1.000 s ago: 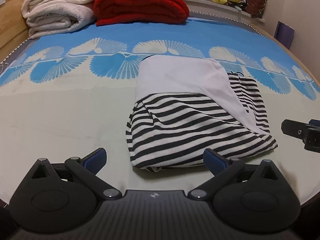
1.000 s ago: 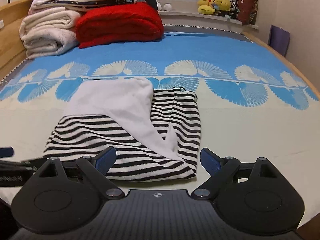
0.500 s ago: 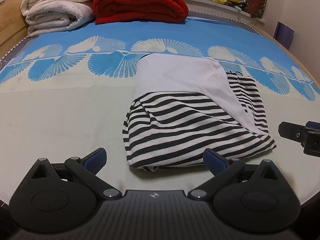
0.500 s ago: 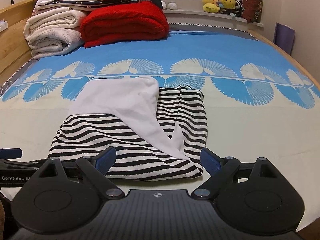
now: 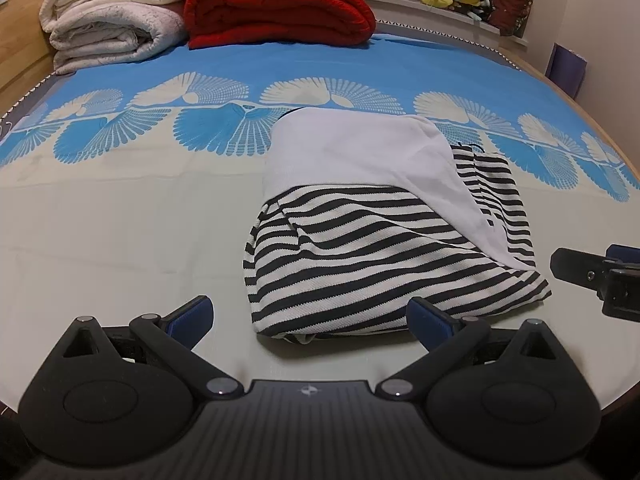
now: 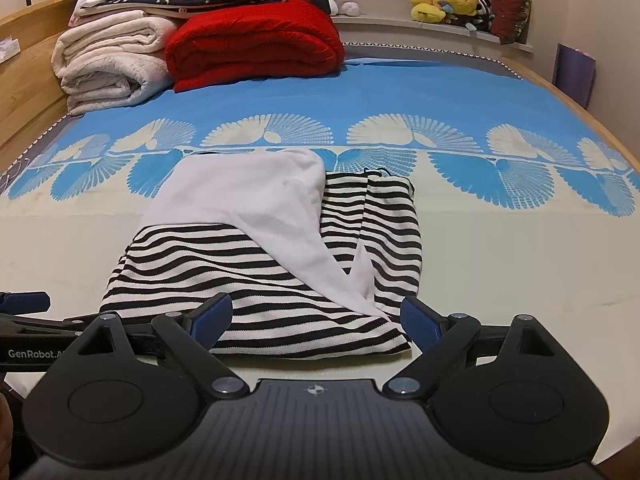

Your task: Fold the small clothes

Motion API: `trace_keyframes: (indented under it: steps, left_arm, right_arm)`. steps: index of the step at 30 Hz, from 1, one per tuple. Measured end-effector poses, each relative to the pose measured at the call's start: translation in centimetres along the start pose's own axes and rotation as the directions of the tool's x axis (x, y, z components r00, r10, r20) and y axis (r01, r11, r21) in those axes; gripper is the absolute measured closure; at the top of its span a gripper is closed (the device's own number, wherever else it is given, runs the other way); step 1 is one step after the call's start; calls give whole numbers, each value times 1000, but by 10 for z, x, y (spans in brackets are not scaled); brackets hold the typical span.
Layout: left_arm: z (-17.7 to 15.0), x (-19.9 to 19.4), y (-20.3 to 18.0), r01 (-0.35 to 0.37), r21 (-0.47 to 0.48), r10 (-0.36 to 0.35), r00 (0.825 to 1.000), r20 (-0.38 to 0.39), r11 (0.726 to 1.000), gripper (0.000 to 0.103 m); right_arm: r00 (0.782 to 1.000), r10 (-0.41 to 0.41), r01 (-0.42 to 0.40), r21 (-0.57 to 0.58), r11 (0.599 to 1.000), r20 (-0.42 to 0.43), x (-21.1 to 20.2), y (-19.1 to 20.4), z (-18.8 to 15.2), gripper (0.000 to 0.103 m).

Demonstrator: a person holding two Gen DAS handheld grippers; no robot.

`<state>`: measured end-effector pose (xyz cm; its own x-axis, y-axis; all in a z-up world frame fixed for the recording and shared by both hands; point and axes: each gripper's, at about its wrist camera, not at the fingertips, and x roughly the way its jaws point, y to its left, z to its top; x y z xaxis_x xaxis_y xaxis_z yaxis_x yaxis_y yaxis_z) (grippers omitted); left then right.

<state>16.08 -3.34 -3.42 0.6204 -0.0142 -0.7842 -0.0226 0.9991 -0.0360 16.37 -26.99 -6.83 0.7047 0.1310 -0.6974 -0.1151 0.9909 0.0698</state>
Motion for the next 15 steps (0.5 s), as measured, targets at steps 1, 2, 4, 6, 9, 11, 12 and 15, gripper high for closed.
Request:
trace_keyframes:
  steps: [1, 2, 4, 6, 9, 11, 12, 15]
  left_arm:
    - [0, 0, 0, 0, -1, 0, 1000, -1, 1000, 0]
    - [0, 0, 0, -1, -1, 1, 1000, 0, 1000, 0]
    - [0, 0, 0, 0, 0, 0, 1000, 0, 1000, 0]
    - [0, 0, 0, 0, 0, 0, 1000, 0, 1000, 0]
    - [0, 0, 0, 0, 0, 0, 1000, 0, 1000, 0]
    - [0, 0, -1, 1, 1, -1, 1000, 1, 1000, 0]
    - [-1, 0, 0, 1, 1, -1, 1000, 1, 1000, 0]
    - [-1, 0, 0, 1, 0, -1, 1000, 1, 1000, 0]
  right_arm:
    - [1000, 1, -1, -1, 1000, 0, 0, 0, 0, 12]
    - [1000, 2, -2, -1, 1000, 0, 0, 0, 0, 12]
    - [1000, 3, -3, -2, 1000, -1, 0, 0, 0, 12]
    - [1000, 4, -4, -1, 1000, -1, 0, 1, 0, 12]
    - [1000, 2, -2, 0, 1000, 0, 0, 1, 0, 12]
    - [1000, 2, -2, -1, 1000, -1, 0, 0, 0, 12]
    - [1000, 2, -2, 0, 1000, -2, 0, 1, 0, 12]
    - [1000, 3, -3, 0, 1000, -2, 0, 1, 0, 12]
